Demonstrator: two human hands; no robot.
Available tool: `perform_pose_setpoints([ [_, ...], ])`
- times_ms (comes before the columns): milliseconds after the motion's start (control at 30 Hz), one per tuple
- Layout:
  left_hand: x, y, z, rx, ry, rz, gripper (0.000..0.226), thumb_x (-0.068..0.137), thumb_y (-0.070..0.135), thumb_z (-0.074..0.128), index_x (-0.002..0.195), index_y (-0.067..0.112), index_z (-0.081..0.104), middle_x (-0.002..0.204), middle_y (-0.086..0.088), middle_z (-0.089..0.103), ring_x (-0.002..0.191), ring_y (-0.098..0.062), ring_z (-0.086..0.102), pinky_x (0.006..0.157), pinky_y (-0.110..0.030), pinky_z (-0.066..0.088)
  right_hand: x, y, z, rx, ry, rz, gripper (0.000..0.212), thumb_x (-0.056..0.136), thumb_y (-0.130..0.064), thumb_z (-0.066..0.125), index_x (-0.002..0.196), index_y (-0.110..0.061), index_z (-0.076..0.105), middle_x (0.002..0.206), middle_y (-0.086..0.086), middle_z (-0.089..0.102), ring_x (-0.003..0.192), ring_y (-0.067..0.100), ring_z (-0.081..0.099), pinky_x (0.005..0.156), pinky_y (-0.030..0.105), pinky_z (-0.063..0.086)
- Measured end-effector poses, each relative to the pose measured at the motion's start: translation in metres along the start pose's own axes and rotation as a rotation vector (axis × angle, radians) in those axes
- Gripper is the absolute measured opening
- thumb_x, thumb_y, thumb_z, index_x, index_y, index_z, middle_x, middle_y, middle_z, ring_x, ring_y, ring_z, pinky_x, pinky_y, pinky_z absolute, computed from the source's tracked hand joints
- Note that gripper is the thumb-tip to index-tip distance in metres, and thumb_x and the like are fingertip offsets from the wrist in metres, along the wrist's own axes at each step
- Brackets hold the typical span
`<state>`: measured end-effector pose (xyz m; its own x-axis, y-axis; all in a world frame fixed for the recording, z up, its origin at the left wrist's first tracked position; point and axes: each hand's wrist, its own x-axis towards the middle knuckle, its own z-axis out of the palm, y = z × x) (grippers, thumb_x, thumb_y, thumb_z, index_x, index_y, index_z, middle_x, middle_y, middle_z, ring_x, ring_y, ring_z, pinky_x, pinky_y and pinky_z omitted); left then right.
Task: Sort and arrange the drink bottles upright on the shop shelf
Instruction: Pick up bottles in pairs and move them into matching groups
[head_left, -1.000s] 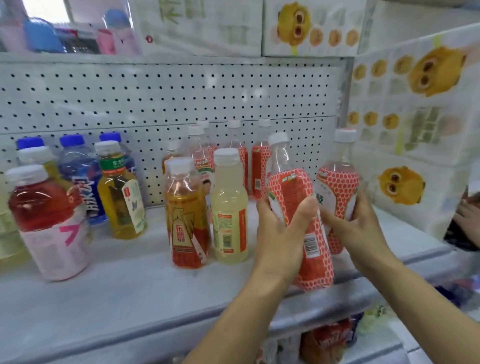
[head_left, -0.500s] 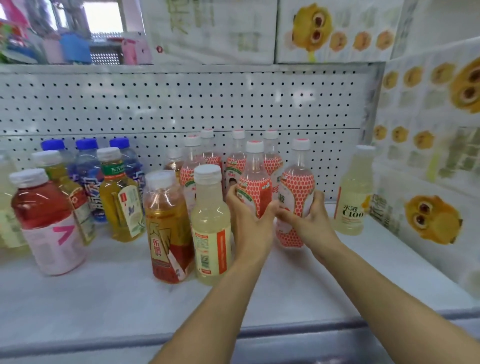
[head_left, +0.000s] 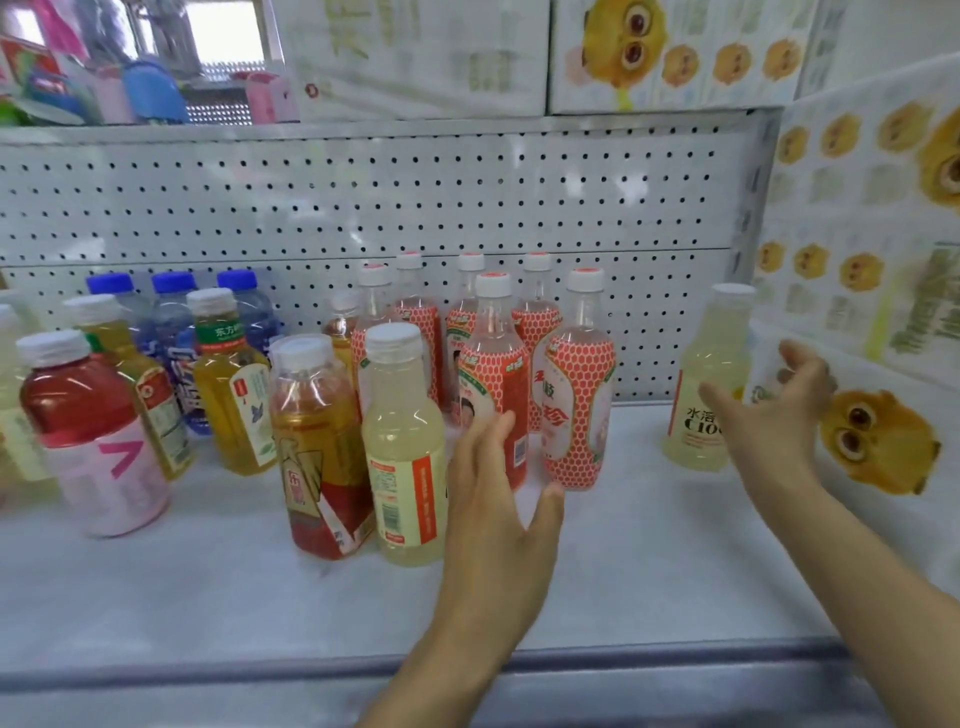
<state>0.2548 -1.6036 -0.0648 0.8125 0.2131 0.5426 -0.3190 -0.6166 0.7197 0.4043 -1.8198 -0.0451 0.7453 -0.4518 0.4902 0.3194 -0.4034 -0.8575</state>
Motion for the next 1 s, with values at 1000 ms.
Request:
perform_pose_setpoints([
  [1000, -0.018, -0.017, -0.052, -0.435, 0.128, -0.309, 0.047, 0.081, 0.043, 0.078, 0.119, 0.037, 0.051, 0.098, 0.021, 0.069, 0.089, 0.011, 0.064, 0.065, -0.009, 0.05, -0.14, -0.066, -0.002, 0.453, -0.781, -0.027, 0.06, 0.067, -0.037, 0.083, 0.122, -0.038, 0.058, 0.107, -0.019, 0.072, 0.095, -0.001, 0.068, 0.071, 0.019, 0.054],
])
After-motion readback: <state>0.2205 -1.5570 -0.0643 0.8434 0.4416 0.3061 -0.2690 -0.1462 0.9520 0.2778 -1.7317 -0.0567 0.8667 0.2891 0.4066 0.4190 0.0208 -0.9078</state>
